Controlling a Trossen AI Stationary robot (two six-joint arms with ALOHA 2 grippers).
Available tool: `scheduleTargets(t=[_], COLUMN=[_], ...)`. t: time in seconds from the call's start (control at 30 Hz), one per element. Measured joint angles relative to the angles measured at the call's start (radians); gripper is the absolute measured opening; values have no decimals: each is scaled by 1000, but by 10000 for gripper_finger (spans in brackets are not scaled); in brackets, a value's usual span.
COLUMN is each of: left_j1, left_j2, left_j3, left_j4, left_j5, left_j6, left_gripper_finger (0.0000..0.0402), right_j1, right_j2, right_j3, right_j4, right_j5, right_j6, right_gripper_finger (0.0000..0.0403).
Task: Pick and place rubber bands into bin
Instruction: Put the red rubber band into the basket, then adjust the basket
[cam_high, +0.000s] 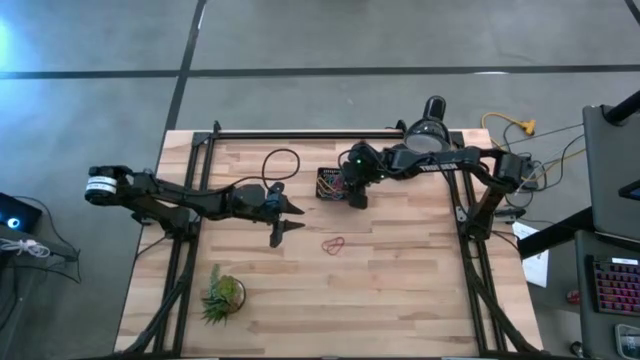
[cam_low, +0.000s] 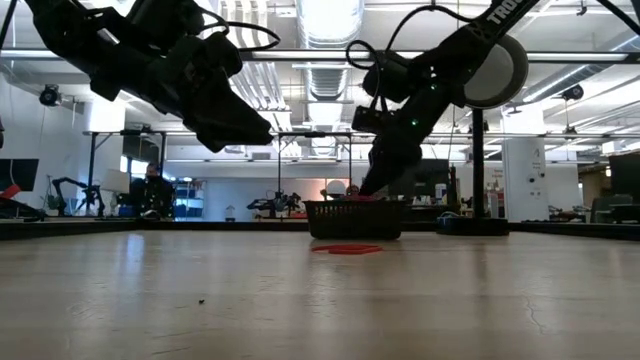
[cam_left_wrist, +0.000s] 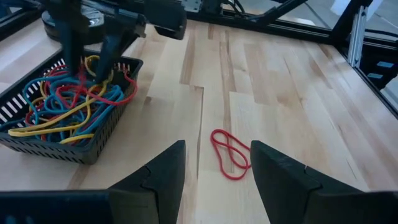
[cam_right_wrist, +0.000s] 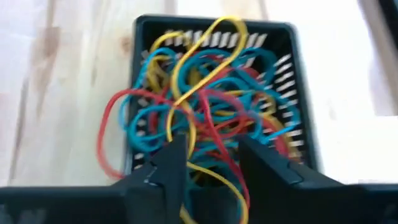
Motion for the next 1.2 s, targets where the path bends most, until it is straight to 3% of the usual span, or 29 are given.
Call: scheduleTargets(t=[0.17,0.33,0.47,0.63,0.93,1.2], left_j1=[0,0,0,0,0,0], left_j2=[0,0,16,73,174,165], left_j3=[0,0,0,0,10,14], left_j4=[0,-1,-4,16,84,91], left_j5=[0,0,0,0,4,6], left_j6=[0,0,0,0,0,0], left_gripper_finger=[165,165,165,165,165,165], right_j1=[0,0,1,42,125,135], right_j2=[-9,-37,-52,-56,-41,-33], right_j3=[47,86,106,73,36,23], right_j4=[-29,-49,-136,-149,-139,-102], right_j5=[46,46,42,-54,6,33], right_j6=[-11,-28,-39,-66,-109,-118], right_gripper_finger=[170,180,175,166,144,127])
